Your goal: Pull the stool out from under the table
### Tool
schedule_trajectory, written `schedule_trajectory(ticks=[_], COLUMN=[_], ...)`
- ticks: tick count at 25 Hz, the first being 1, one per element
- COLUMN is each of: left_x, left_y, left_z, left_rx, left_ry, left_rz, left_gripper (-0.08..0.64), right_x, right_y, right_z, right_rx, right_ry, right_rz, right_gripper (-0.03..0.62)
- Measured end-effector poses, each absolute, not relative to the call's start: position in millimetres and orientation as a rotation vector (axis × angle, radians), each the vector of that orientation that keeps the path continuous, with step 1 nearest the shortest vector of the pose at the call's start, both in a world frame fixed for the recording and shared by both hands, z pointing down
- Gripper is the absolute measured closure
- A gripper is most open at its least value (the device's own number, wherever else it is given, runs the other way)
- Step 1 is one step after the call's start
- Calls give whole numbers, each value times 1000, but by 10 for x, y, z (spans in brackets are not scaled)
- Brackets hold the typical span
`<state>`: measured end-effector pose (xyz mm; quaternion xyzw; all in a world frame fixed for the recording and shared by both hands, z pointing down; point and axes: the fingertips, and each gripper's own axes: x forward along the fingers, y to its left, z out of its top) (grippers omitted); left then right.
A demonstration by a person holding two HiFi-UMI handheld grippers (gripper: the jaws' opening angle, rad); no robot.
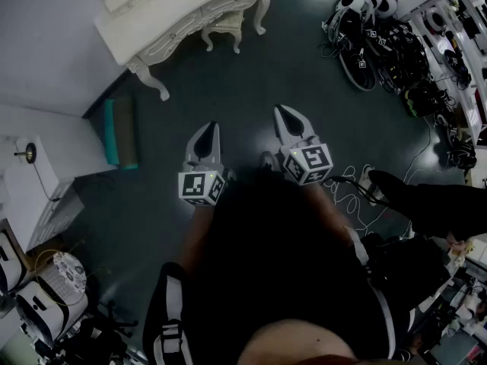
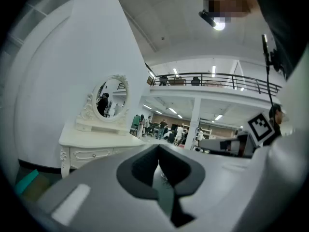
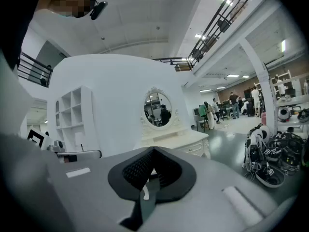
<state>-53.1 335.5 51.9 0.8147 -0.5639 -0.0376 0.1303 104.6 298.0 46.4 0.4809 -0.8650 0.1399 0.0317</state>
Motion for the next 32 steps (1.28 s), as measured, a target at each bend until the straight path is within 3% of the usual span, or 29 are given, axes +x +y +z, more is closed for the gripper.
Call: schedule_trajectory(ticks=[22,32], left_x=[-1102,-968], left_y=[3410,2503], left_z=[787,785], left_rx=[2375,2391], left_ry=[-1580,-1591], left_rz=[-100,-92], left_gripper=[551,551], right_x=[595,707], right_y=[3127,2226], right_z=[622,738], right_rx=[1566,1581], right_ry=[-2607,-2614], right_rz=[465,489], right_gripper=[594,594])
